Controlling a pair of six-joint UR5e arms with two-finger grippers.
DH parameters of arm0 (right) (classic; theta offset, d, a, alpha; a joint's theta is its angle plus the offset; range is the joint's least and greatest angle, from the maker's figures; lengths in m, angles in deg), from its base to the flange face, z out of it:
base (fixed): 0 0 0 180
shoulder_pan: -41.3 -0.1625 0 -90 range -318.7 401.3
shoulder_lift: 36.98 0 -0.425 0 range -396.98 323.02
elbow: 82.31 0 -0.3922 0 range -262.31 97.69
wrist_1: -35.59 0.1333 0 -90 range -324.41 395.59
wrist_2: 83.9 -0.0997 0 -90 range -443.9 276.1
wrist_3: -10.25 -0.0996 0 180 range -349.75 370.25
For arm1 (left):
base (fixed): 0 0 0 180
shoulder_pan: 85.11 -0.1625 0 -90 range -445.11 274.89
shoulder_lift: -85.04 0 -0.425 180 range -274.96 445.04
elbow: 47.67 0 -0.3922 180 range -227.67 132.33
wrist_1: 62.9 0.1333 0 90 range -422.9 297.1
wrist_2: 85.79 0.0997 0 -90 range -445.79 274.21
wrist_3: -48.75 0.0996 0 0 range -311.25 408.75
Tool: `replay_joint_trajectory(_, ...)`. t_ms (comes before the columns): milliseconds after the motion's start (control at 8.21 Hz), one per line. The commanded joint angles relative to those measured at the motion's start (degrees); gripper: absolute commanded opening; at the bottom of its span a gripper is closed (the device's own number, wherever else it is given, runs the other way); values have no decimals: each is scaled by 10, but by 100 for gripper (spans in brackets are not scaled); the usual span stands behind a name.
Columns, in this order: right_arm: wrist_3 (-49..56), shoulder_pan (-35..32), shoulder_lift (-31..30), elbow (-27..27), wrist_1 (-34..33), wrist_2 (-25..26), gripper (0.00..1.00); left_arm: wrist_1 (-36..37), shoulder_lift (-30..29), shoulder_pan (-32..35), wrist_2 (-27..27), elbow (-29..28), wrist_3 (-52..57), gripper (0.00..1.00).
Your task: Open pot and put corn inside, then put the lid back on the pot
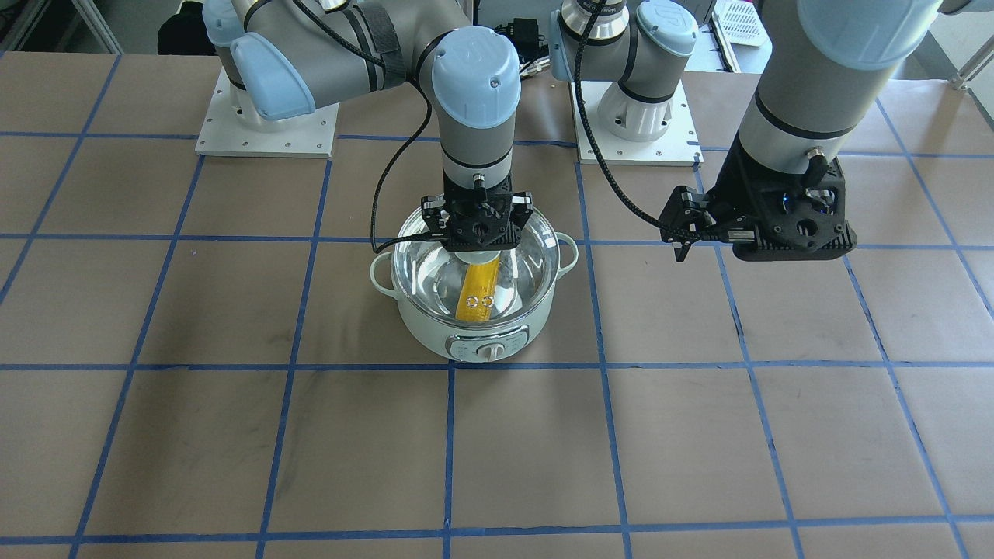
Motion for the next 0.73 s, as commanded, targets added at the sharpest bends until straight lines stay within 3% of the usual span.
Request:
replay_joint_trajectory(0,2,0,1,0,-2,8,70,0,0,-1,0,0,0,100)
replay_joint_trajectory(122,3,0,1,-1,-4,10,96,0,0,0,-1,0,0,100)
replay_joint_trajectory(487,41,47,-17,-26,-10,5,100,0,0,0,-2,0,-1,100)
replay_joint_trajectory(609,108,82,-41,-36,-4,4,100,0,0,0,-2,0,-1,100)
